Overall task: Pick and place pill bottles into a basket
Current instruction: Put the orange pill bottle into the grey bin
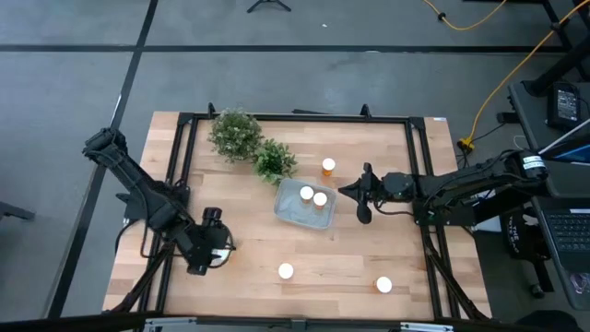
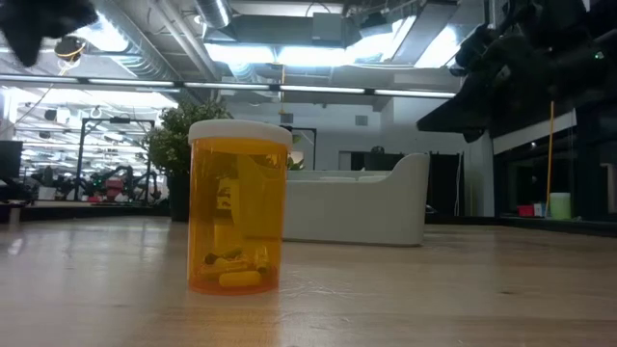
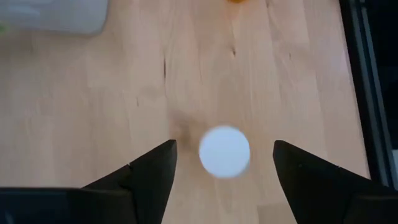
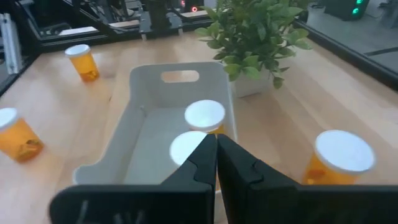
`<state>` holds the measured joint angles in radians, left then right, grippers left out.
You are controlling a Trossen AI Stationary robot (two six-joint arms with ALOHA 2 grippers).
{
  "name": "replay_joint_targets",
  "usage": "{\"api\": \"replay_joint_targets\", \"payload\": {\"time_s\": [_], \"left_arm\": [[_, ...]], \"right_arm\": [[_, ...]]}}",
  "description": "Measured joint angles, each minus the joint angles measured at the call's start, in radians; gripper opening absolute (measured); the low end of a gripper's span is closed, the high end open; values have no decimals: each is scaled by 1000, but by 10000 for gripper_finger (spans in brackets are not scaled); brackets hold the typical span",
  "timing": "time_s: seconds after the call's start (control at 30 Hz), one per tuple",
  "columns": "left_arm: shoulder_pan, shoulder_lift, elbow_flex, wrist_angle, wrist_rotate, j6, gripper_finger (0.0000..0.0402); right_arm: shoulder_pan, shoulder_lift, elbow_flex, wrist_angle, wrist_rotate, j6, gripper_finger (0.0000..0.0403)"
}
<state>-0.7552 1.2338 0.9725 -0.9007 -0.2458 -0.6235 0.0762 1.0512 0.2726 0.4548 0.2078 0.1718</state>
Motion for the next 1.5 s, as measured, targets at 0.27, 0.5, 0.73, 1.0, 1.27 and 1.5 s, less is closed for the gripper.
{"api": "replay_joint_targets", "payload": {"time_s": [0.27,0.5,0.73,1.0,1.27,1.5], "left_arm": [[-143,-82,-80,-3,-132,-222,251],[-291,-158,-83,-76,-294,-347,251],[-415,-161,-83,-113,-438,-465,251],[-422,-148,-83,-113,-417,-464,251],[-421,-148,-83,-105,-414,-472,251],[-421,-148,-83,-105,-445,-445,251]], "right_arm": [[41,0,0,-2,0,24,17],[50,0,0,-2,1,36,17],[50,0,0,0,2,35,17],[50,0,0,6,12,36,16],[49,0,0,21,12,36,16],[49,0,0,22,12,37,16]]}}
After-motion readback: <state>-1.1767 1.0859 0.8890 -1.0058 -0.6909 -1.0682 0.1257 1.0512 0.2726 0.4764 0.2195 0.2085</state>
